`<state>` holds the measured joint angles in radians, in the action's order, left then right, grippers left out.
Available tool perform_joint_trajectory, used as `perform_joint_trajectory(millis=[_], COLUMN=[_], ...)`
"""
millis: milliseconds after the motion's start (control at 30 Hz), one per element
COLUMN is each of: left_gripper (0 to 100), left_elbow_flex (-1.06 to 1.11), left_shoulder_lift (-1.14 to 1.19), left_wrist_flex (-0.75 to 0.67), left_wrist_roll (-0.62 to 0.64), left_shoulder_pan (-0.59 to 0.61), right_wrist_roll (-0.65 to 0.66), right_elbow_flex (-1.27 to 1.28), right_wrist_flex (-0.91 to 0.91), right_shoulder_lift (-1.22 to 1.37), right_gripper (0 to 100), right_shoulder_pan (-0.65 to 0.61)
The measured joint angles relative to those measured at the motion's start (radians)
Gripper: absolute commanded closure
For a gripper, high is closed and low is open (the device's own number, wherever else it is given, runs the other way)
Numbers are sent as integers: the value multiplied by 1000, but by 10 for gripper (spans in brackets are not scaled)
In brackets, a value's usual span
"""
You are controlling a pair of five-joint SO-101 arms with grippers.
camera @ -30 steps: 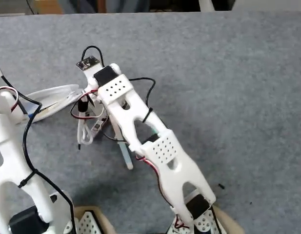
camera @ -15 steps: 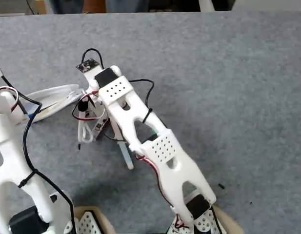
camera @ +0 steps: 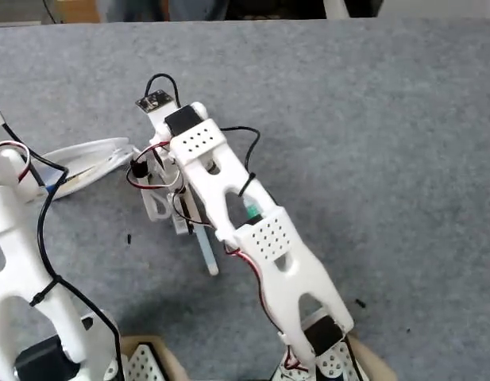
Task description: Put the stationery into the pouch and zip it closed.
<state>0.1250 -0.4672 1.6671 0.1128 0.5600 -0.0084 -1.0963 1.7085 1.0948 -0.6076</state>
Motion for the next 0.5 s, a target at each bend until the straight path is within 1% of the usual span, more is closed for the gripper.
perform_joint_trajectory(millis=[300,500], left_gripper=[971,971], left_elbow_flex=[0,0], left_shoulder_lift=[0,0], left_wrist_flex=[0,0], left_wrist_roll=[0,0], left_shoulder_pan=[0,0], right_wrist_roll=[0,0], right_elbow_flex=[5,-9], right_wrist_flex=[-15,-20], right_shoulder_lift=[3,54], right_gripper=[882,882], right_shoulder_pan=[0,0])
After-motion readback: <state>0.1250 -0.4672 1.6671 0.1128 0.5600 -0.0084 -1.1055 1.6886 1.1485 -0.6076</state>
